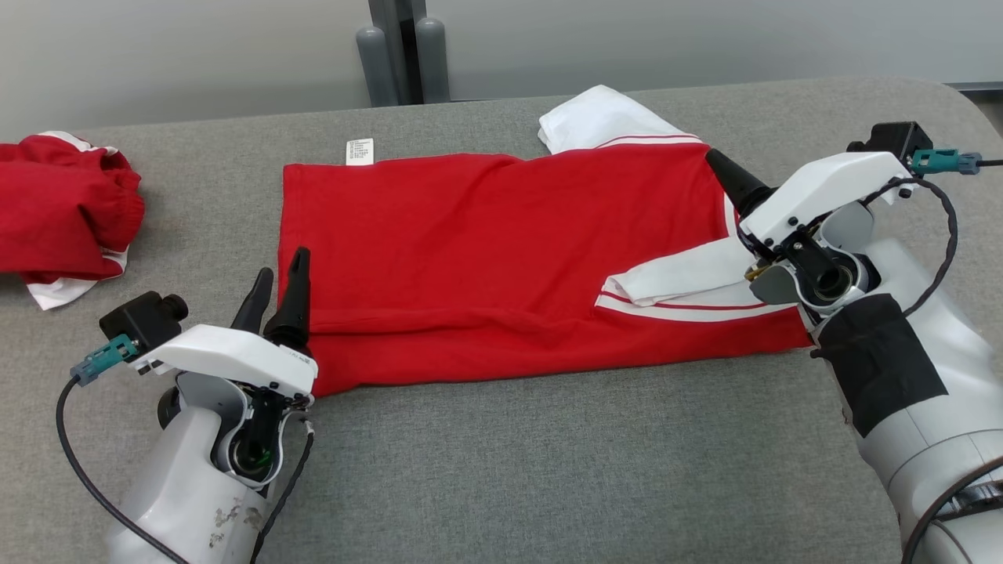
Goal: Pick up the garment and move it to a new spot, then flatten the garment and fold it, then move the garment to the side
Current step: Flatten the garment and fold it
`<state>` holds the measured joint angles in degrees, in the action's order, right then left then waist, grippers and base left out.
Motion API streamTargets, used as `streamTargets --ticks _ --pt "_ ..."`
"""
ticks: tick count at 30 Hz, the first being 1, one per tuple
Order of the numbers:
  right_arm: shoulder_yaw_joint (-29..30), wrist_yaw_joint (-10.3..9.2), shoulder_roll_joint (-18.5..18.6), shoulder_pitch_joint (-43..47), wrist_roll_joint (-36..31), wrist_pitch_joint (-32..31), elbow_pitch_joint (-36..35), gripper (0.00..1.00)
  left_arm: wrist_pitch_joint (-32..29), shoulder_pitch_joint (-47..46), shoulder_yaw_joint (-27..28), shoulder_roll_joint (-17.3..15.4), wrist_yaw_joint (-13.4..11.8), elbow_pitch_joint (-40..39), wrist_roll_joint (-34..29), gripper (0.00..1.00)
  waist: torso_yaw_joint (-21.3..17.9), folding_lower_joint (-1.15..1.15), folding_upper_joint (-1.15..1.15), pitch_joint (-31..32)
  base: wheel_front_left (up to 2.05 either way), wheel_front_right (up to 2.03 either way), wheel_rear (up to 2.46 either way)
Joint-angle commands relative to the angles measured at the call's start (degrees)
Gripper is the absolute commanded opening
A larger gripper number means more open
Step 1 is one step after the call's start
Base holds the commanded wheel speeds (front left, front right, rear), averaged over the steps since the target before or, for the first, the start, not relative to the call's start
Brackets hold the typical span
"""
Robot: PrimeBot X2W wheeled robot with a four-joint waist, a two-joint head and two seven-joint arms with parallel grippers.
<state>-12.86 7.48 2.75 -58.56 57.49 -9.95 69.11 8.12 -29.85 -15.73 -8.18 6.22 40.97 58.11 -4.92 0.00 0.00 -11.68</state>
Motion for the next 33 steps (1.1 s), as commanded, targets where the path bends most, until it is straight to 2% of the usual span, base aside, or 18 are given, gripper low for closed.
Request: streamTargets --ticks 1,9,13,17,25,26,33 --pt "-0.87 0.02 0.30 -0.26 0.76 1.31 -0.99 1.00 0.50 -0.26 -0.27 -0.40 0.41 -0.87 -0.33 1.00 -0.16 0.00 0.00 0.13 0.00 0.00 0.00" --pt "-5.56 0.02 0.98 2.70 -3.00 8.74 -6.90 1.00 2.46 4.84 -1.87 -2.89 -0.09 -6.17 -3.21 1.00 -1.02 0.00 0.00 1.38 0.00 0.00 0.00" --pt "-7.15 0.02 3.20 7.38 -5.91 12.51 -12.31 1.00 2.04 10.03 -2.37 -4.50 -2.07 -10.19 -4.02 1.00 -1.37 0.00 0.00 2.34 0.00 0.00 0.00" --pt "-6.61 0.02 5.58 13.70 -7.24 14.64 -18.18 1.00 0.79 15.37 -2.52 -5.63 -5.44 -14.13 -4.10 1.00 -1.86 0.00 0.00 3.09 0.00 0.00 0.00" --pt "-0.99 0.02 5.87 27.11 -9.67 14.77 -29.95 1.00 -2.99 23.94 -2.48 -6.99 -12.16 -21.73 -3.30 1.00 -2.92 0.00 0.00 2.72 0.00 0.00 0.00" --pt "2.11 0.02 4.93 31.24 -11.21 13.40 -34.22 1.00 -4.70 25.50 -2.66 -7.46 -14.26 -23.80 -3.12 1.00 -3.05 0.00 0.00 2.45 0.00 0.00 0.00" --pt "8.90 0.02 2.04 37.96 -17.35 8.52 -44.08 1.00 -6.80 24.63 -2.53 -7.78 -15.91 -25.00 -2.75 1.00 -3.51 0.00 0.00 1.76 0.00 0.00 0.00"
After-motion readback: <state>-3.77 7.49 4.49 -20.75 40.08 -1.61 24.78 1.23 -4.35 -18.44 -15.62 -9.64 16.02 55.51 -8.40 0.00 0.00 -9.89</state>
